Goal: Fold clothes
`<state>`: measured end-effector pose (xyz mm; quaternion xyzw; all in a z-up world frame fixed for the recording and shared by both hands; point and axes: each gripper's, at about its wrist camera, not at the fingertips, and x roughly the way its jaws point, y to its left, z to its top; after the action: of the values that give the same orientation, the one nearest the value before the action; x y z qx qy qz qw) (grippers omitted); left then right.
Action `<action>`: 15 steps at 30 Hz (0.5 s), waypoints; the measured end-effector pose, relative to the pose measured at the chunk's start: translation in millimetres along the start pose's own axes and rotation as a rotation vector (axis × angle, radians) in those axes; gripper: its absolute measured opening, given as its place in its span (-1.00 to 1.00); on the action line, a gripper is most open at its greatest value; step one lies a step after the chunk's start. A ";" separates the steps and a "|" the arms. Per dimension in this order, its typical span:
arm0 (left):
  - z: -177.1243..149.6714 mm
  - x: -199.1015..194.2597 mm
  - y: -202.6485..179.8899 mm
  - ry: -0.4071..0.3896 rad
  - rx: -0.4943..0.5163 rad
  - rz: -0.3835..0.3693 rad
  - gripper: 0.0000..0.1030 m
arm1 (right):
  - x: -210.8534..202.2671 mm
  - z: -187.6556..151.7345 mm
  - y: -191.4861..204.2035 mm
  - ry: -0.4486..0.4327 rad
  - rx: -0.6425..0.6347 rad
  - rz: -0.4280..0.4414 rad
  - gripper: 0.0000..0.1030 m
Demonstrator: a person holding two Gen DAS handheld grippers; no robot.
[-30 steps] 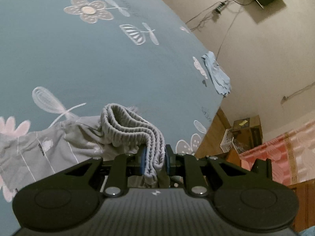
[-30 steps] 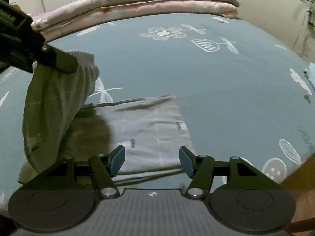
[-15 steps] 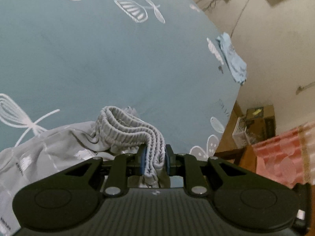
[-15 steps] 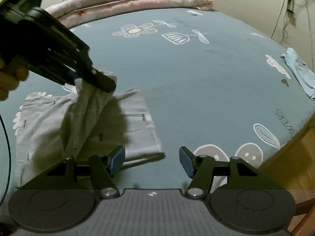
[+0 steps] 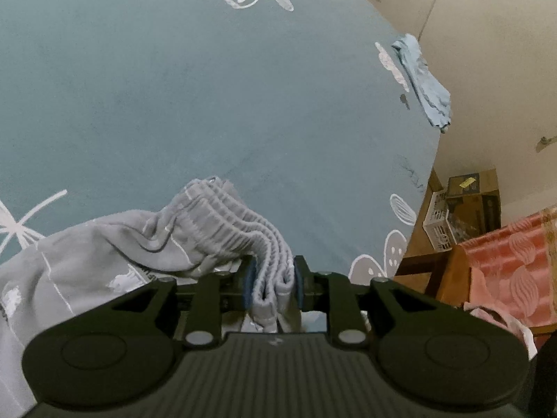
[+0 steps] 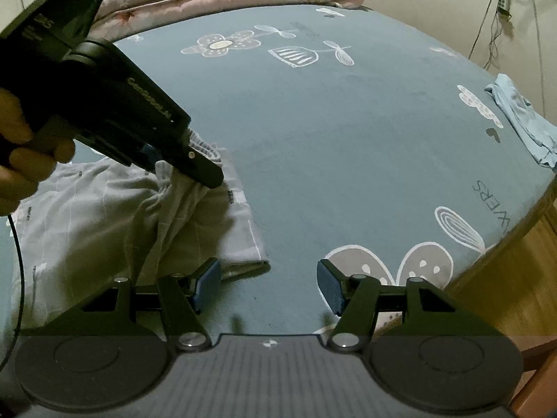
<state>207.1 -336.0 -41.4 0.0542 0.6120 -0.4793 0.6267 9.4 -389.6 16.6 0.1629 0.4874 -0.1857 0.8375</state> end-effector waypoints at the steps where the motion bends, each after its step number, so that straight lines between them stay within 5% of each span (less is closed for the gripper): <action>1: 0.4 2.3 0.8 0.002 -0.008 -0.002 -0.57 | -1.0 -0.2 0.9 0.003 0.001 0.001 0.28; 5: 1.1 6.7 0.6 0.004 -0.032 -0.034 -0.22 | -0.1 -2.7 0.5 0.013 0.008 -0.006 0.28; 11: 3.5 -11.1 -5.1 -0.026 -0.033 -0.129 -0.18 | 0.2 -1.9 -4.2 0.024 0.025 0.003 0.29; 15: 0.0 -49.1 1.8 -0.081 0.037 -0.148 0.05 | -4.7 3.0 -12.5 0.000 0.082 0.046 0.28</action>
<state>218.5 -308.8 -2.2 0.0009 0.5794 -0.5374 0.6127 3.7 -401.1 21.0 0.2080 0.4756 -0.1863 0.8342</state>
